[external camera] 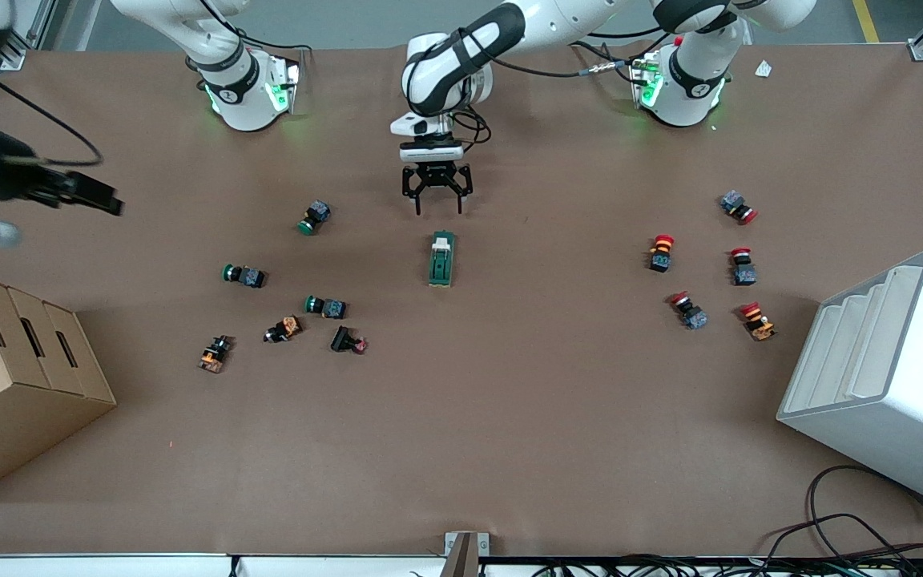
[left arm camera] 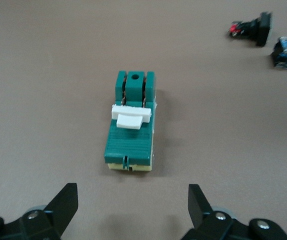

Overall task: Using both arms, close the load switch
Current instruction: 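Reach the right gripper to the switch base while the left gripper lowers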

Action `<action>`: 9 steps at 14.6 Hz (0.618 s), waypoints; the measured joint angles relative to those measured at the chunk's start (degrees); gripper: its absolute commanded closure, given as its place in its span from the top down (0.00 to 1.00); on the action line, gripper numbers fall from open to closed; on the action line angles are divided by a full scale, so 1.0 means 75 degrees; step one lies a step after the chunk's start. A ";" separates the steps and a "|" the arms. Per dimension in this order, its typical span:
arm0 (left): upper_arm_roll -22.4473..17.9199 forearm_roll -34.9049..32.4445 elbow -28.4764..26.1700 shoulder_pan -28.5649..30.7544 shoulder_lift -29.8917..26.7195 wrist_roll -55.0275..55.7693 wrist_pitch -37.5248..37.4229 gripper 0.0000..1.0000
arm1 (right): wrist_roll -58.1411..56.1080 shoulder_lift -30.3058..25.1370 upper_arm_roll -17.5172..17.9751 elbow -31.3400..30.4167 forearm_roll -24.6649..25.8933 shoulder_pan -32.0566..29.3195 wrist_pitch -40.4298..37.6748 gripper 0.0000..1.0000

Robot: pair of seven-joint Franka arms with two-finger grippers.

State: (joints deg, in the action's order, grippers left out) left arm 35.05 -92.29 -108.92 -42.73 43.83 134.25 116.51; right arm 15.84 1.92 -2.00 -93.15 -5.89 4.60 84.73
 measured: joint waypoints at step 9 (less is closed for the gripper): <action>-0.0471 -0.2525 -0.0294 -0.0026 0.0552 0.1007 -0.0640 0.96 | 0.3286 0.0707 0.0041 -0.2278 -0.1025 0.1872 0.3793 1.00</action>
State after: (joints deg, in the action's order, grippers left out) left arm 31.52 -111.23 -111.13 -42.93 47.96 141.80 111.71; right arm 40.48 7.22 -1.69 -110.24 -13.58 18.63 113.17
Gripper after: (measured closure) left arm 0.035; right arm 0.000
